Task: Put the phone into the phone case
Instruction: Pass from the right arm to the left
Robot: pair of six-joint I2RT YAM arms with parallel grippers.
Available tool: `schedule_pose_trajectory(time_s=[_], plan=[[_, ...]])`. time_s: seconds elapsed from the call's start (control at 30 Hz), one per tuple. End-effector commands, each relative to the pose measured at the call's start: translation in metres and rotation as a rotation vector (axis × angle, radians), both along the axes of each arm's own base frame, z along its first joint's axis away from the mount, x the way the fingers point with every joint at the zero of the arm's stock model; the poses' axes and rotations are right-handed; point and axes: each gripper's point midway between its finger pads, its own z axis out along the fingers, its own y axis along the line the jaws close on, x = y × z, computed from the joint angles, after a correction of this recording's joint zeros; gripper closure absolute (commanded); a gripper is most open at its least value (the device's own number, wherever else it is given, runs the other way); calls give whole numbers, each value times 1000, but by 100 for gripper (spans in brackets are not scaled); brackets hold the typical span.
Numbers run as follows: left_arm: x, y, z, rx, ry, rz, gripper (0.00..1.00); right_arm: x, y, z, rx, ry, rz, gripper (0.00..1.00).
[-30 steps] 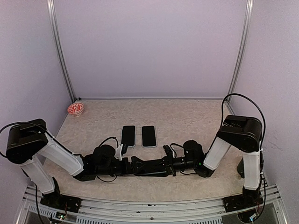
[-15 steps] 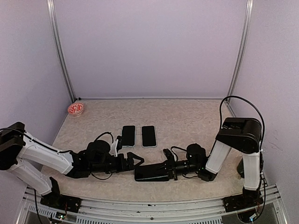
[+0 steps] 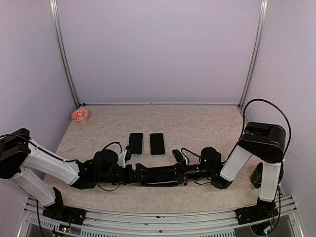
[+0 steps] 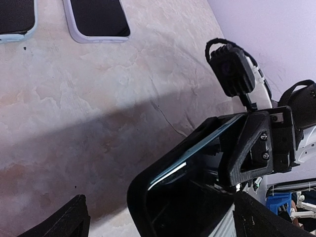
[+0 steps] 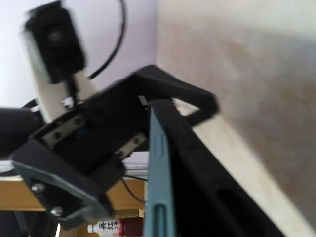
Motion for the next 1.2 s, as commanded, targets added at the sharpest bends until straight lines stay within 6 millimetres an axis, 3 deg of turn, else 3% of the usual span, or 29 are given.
schedule_pose_trajectory(time_s=[0.0, 0.3, 0.57, 0.8, 1.17], plan=[[-5, -18, 23, -100, -39, -70, 1, -1, 0, 35, 81, -137, 20, 100], [-25, -37, 75, -302, -103, -218, 8, -1, 1, 45, 97, -216, 33, 100], [-38, -43, 94, -383, -117, -294, 15, 1, 1, 51, 75, -327, 29, 100], [-41, -45, 101, -406, -119, -312, 26, 2, -1, 49, 42, -376, 25, 100], [-45, -46, 103, -412, -127, -328, 57, 2, -4, 42, 5, -405, 23, 100]])
